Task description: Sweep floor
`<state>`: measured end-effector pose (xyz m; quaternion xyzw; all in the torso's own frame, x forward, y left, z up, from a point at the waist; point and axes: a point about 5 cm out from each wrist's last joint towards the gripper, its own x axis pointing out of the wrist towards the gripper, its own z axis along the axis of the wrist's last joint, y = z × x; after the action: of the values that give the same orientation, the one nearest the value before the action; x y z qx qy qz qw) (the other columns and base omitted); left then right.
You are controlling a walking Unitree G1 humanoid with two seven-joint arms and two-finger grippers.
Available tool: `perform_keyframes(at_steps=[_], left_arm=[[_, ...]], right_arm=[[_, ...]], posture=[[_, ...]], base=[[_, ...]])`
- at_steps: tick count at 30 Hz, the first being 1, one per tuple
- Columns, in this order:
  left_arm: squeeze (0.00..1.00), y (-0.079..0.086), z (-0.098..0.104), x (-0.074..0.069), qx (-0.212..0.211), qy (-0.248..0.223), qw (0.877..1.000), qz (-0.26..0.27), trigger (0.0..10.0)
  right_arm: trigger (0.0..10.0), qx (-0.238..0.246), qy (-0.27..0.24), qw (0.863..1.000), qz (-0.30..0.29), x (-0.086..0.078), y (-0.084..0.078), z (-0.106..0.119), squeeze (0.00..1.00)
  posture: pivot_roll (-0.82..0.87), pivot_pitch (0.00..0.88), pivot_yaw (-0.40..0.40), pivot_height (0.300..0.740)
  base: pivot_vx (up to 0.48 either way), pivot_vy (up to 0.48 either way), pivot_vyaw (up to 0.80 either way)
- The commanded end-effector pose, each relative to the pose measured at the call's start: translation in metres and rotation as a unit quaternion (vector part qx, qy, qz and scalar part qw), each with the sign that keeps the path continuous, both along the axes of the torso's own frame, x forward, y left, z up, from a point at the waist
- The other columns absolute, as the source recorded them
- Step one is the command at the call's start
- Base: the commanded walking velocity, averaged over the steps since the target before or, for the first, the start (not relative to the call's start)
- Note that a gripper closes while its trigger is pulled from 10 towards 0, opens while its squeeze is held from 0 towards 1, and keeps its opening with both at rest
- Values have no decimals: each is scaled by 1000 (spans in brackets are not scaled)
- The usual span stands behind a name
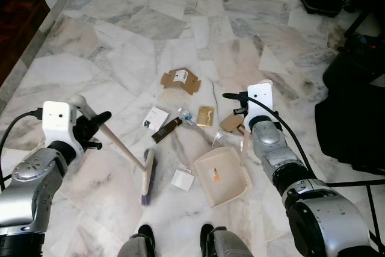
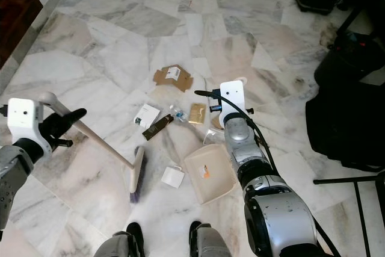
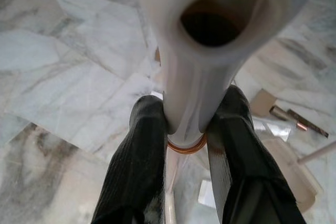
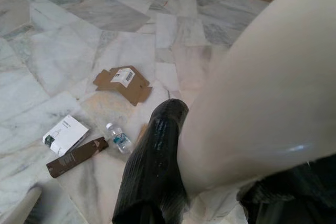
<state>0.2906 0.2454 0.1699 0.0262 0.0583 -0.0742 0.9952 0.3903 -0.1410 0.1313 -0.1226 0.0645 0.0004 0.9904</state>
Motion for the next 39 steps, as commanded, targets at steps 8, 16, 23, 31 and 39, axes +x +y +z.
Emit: perform_keyframes(at_steps=[8, 16, 23, 31, 39], left_arm=[[0, -32, -58, -4, 22, 166, 982, -84, 10000], [0, -58, -65, 4, -3, 203, 971, -125, 10000], [0, -66, -51, 22, -103, 173, 976, -87, 10000], [0, -54, -32, 34, -167, 117, 978, -39, 10000], [0, -46, -6, 36, -156, 47, 986, -24, 10000]], right_arm=[[10000, -14, 95, 995, 10, -16, 2, -40, 0], [10000, -11, 92, 996, 8, -15, 2, -38, 0], [10000, -7, 91, 996, 7, -16, 3, -38, 0], [10000, -5, 90, 996, 6, -15, 3, -37, 0], [10000, 9, 86, 996, 4, -13, 4, -34, 0]], posture=[[-73, 318, -47, 740], [-78, 311, -38, 740], [-79, 306, -33, 740], [-72, 300, -34, 740], [-67, 292, -35, 740]], base=[[0, 0, 0], [0, 0, 0], [0, 0, 0], [0, 0, 0], [0, 0, 0]])
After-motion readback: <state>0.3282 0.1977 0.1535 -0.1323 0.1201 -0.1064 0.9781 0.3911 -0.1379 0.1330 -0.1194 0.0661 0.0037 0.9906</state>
